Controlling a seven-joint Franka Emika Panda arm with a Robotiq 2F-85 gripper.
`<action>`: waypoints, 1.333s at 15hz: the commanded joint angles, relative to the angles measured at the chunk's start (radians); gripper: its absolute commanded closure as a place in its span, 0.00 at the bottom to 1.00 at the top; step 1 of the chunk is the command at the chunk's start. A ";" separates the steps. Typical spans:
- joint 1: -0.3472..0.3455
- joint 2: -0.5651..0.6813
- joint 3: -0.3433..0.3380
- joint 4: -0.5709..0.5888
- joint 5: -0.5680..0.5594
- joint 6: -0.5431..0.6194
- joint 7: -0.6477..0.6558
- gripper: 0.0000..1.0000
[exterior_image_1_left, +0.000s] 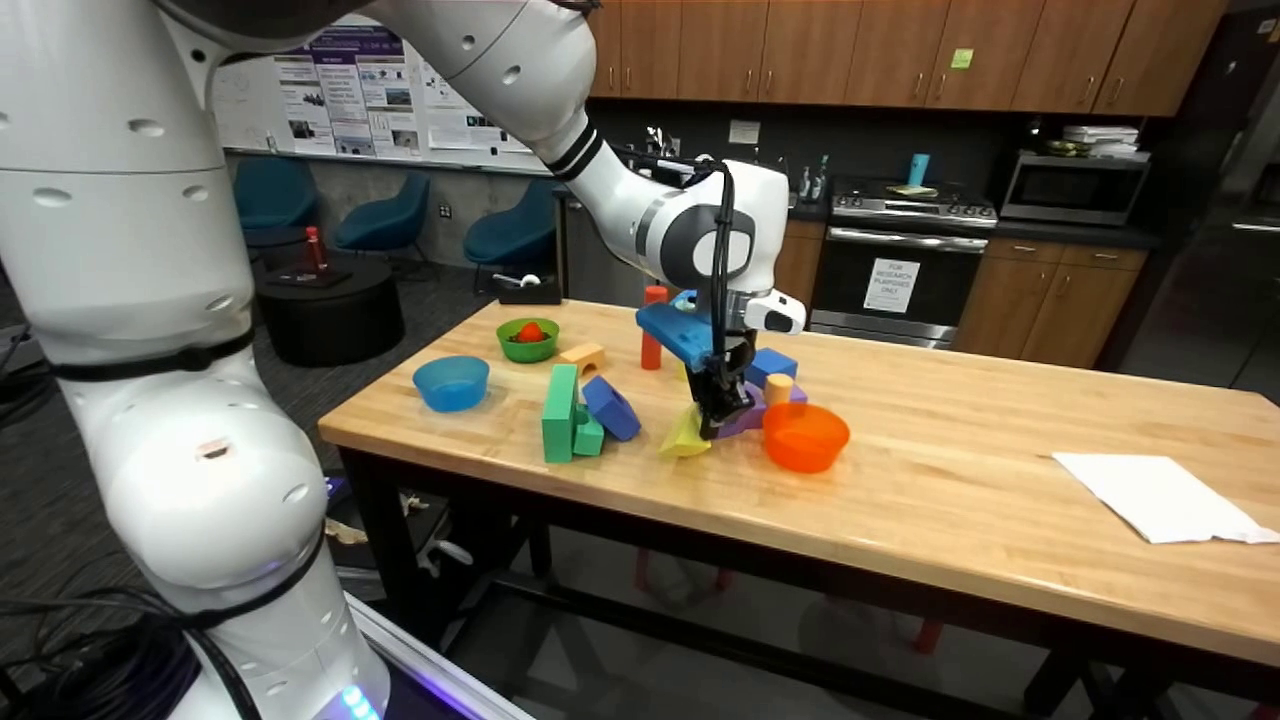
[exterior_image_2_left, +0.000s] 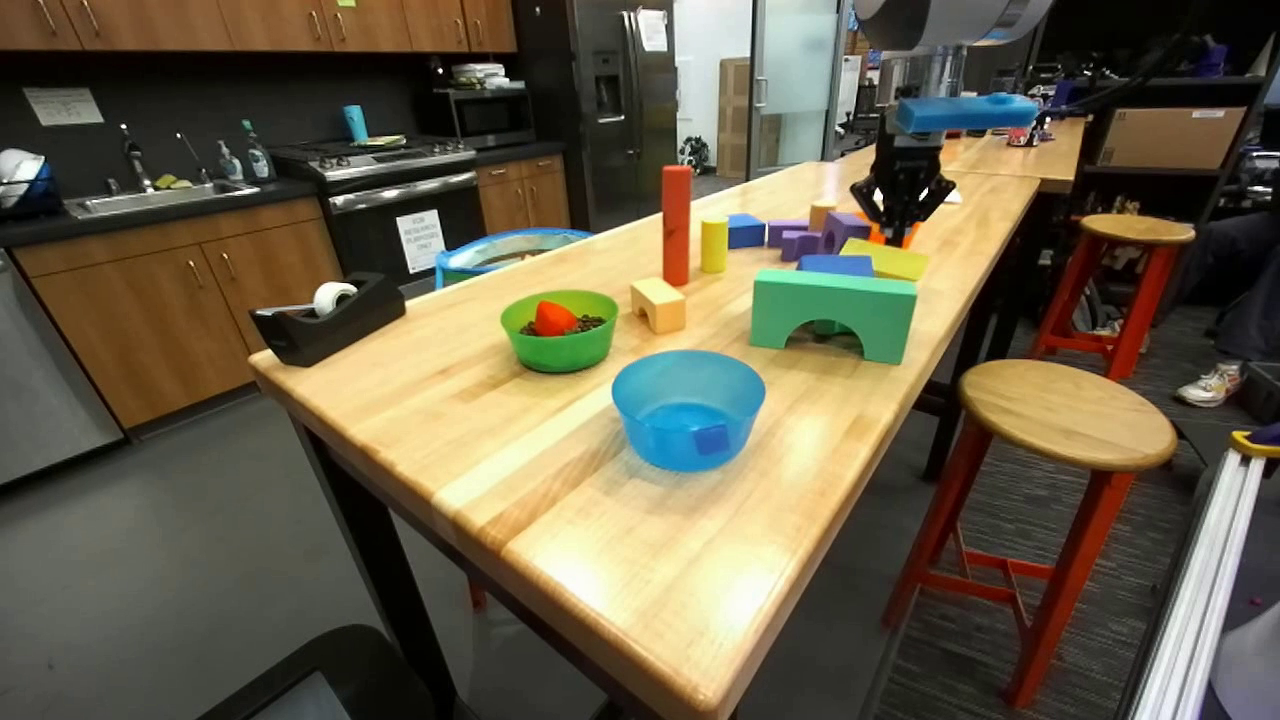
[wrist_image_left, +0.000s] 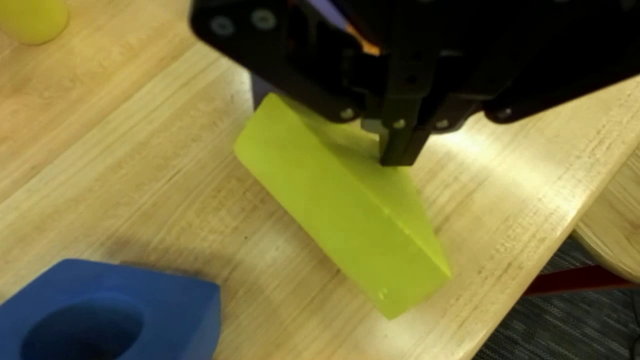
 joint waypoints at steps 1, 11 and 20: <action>-0.005 -0.002 0.000 0.000 -0.004 0.018 -0.015 1.00; 0.019 -0.056 0.022 -0.032 -0.044 0.084 0.002 1.00; 0.049 -0.234 0.069 -0.186 -0.133 0.164 0.025 0.38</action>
